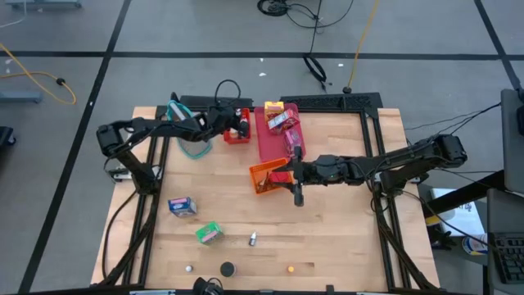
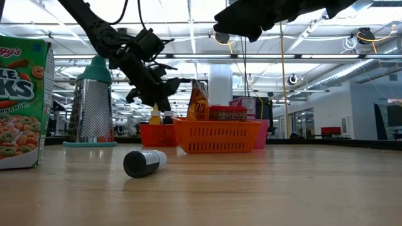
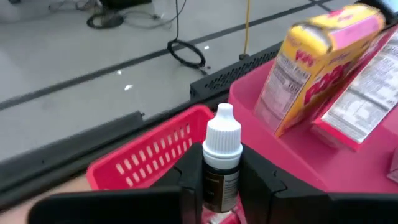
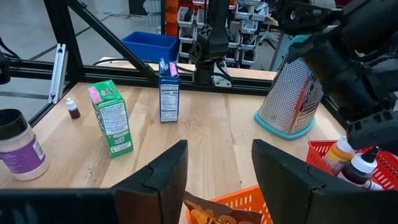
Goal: Pick & Place Kitchen Items
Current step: Put the right brown food coloring bottle into the red bin, then put the orange food coloring bottle into the red bin
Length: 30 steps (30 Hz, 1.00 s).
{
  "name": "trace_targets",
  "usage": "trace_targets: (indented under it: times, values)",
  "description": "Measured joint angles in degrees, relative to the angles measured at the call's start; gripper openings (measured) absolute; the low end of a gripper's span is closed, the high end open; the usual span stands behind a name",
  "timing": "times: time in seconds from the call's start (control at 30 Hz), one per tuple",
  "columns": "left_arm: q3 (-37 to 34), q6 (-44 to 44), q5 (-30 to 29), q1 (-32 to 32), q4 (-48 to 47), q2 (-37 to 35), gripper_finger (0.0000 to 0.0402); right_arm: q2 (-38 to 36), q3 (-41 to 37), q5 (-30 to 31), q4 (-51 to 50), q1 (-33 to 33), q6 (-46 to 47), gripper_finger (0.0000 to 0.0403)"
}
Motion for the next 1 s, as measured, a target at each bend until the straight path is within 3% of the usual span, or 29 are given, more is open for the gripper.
trace_targets:
  times: [0.5, 0.77, 1.0]
  values:
    - [0.00, 0.82, 0.21, -0.28, -0.39, 0.05, 0.0175, 0.00, -3.31, 0.00, 3.02, -0.04, 0.40, 0.0171]
    - [0.00, 3.01, 5.33, -1.12, 0.94, -0.07, 0.0200, 0.00, -5.92, -0.54, 3.07, 2.08, 2.16, 0.0171]
    - [0.00, 6.55, 7.56, -2.86, 4.35, -0.41, 0.0203, 0.12, -9.33, -7.80, 3.11, 7.13, 7.78, 0.0171]
